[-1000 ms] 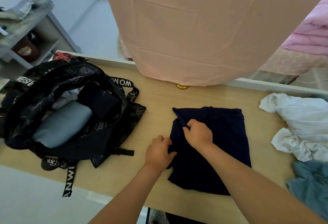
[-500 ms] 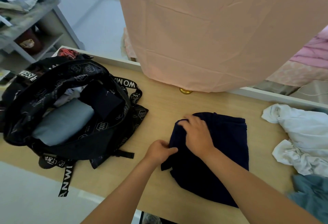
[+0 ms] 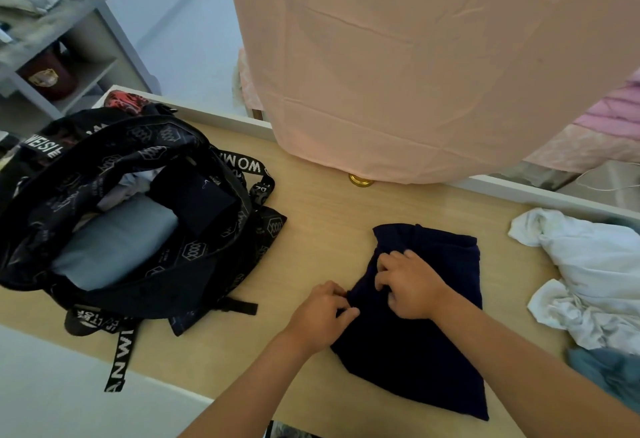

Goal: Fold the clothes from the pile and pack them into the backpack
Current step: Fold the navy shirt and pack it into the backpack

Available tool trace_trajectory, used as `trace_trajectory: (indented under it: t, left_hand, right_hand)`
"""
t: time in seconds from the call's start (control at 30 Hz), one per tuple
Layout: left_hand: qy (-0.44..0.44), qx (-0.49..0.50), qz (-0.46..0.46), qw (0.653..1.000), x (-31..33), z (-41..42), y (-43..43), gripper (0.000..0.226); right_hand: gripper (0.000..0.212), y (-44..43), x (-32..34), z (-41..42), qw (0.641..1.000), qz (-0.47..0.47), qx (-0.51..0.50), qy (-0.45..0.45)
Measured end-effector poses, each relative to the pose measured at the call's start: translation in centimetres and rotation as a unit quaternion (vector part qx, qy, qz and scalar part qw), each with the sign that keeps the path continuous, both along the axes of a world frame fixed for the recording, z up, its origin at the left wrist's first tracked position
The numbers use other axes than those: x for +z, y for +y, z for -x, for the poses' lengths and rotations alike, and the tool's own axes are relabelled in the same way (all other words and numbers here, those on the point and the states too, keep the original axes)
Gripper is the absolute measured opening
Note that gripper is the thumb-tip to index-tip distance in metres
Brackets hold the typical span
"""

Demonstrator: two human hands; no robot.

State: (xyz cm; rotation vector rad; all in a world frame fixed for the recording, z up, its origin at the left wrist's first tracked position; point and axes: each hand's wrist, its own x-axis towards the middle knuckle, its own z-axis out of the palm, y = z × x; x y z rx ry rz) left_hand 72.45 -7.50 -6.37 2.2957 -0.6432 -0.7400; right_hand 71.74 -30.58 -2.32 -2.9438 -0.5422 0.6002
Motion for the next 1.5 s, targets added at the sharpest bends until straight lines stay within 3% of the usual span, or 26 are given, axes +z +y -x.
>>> trace_trajectory:
  t: [0.1,0.23,0.33,0.43,0.57,0.63,0.7,0.8,0.93,1.0,1.07,1.13,1.2,1.3,1.37,1.43,1.5]
  left_hand:
    - [0.016,0.067,-0.006,0.998,0.6,-0.4,-1.3,0.025]
    - [0.144,0.145,0.003,0.979,1.7,-1.1,-2.6,0.06]
    - [0.121,0.145,-0.019,0.982,1.5,-1.7,-2.9,0.034]
    - [0.094,0.143,0.017,0.985,2.0,-2.1,-2.6,0.013]
    - [0.036,0.265,0.087,0.96,3.9,-4.4,-1.7,0.011]
    - [0.018,0.351,0.125,0.928,4.7,-6.1,-0.6,0.019]
    - [0.037,0.402,0.134,0.905,4.7,-7.3,0.7,0.028]
    - [0.032,0.341,0.037,0.939,3.4,-7.9,2.3,0.037]
    - [-0.099,0.135,-0.031,0.985,2.4,-7.8,1.6,0.046]
    - [-0.176,0.038,-0.092,0.979,2.4,-8.1,0.7,0.049]
    - [-0.223,0.007,-0.182,0.958,2.4,-8.8,-0.1,0.054]
    - [-0.196,0.02,-0.257,0.946,2.4,-9.7,-0.7,0.054]
    - [-0.148,0.032,-0.296,0.943,2.7,-10.5,-1.0,0.035]
    - [-0.112,0.064,-0.236,0.963,3.0,-10.5,-0.6,0.014]
    - [-0.157,0.076,-0.125,0.977,2.9,-9.6,0.2,0.007]
    - [-0.132,0.062,0.0,0.989,2.9,-8.0,1.1,0.024]
    - [-0.063,0.051,0.064,0.995,2.6,-6.6,1.8,0.038]
  right_hand:
    - [0.027,-0.1,-0.6,1.0,0.992,-0.065,-0.103,-0.024]
    - [0.05,1.1,-1.0,-0.1,0.992,-0.024,-0.117,0.044]
    - [0.037,1.3,-0.7,-0.8,0.993,0.006,-0.102,0.064]
    - [0.03,1.3,-0.6,-0.8,0.988,-0.054,-0.14,0.035]
    - [0.03,2.0,0.2,-1.6,0.919,-0.253,-0.296,-0.068]
    - [0.032,2.5,0.8,-2.1,0.896,-0.272,-0.337,-0.1]
    - [0.033,2.9,0.7,-2.3,0.903,-0.244,-0.335,-0.109]
    - [0.036,3.4,-0.3,-2.0,0.932,-0.195,-0.293,-0.083]
    - [0.05,4.6,-1.9,-1.3,0.973,-0.111,-0.199,0.032]
    - [0.048,5.0,-2.2,-1.3,0.978,-0.087,-0.191,0.017]
    - [0.042,5.1,-2.2,-1.6,0.973,-0.086,-0.213,-0.007]
    - [0.041,5.1,-1.9,-2.1,0.97,-0.099,-0.22,-0.017]
    - [0.045,5.2,-1.6,-2.8,0.967,-0.122,-0.221,-0.025]
    - [0.062,5.6,-1.2,-4.1,0.969,-0.122,-0.21,-0.045]
    - [0.073,5.8,-1.3,-4.9,0.977,-0.096,-0.182,-0.062]
    - [0.07,5.8,-1.2,-5.6,0.984,-0.063,-0.152,-0.061]
    - [0.048,5.7,-1.1,-5.9,0.991,-0.015,-0.121,-0.049]
